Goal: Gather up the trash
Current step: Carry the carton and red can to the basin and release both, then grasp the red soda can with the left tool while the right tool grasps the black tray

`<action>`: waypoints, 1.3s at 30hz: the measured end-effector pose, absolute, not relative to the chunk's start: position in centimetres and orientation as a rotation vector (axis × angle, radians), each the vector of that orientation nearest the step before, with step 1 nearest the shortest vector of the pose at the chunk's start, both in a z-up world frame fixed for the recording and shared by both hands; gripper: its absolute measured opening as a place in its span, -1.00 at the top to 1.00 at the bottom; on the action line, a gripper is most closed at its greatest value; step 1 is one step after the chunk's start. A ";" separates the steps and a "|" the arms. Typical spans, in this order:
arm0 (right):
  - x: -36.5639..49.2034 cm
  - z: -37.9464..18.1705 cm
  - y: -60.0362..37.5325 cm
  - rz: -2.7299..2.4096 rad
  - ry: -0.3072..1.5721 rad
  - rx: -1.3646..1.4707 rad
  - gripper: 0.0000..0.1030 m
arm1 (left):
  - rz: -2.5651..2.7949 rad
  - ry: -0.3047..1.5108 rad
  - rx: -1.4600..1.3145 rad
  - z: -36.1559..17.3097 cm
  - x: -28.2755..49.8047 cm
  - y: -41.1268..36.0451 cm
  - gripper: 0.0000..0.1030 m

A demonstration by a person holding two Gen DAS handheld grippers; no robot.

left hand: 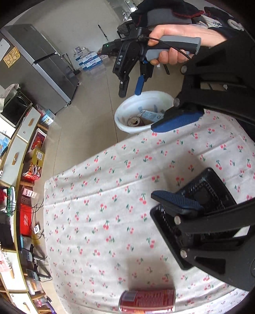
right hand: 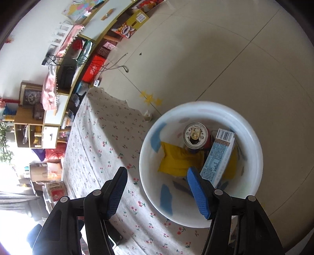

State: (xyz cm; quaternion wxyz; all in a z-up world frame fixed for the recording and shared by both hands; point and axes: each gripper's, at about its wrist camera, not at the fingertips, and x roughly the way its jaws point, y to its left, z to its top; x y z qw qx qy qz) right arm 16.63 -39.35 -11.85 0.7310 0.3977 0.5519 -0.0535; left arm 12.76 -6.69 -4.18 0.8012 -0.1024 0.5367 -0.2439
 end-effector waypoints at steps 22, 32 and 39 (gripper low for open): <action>17.1 -8.2 -22.0 0.251 1.281 0.391 -0.26 | -0.130 1.181 -0.214 -8.3 15.3 9.9 -0.47; 15.7 -11.0 -14.3 0.345 1.366 0.186 -0.19 | -0.093 1.216 -0.180 -10.5 16.3 9.9 -0.47; 15.7 -12.1 -12.8 0.346 1.390 0.136 0.11 | -0.084 1.226 -0.178 -11.1 16.5 10.4 -0.47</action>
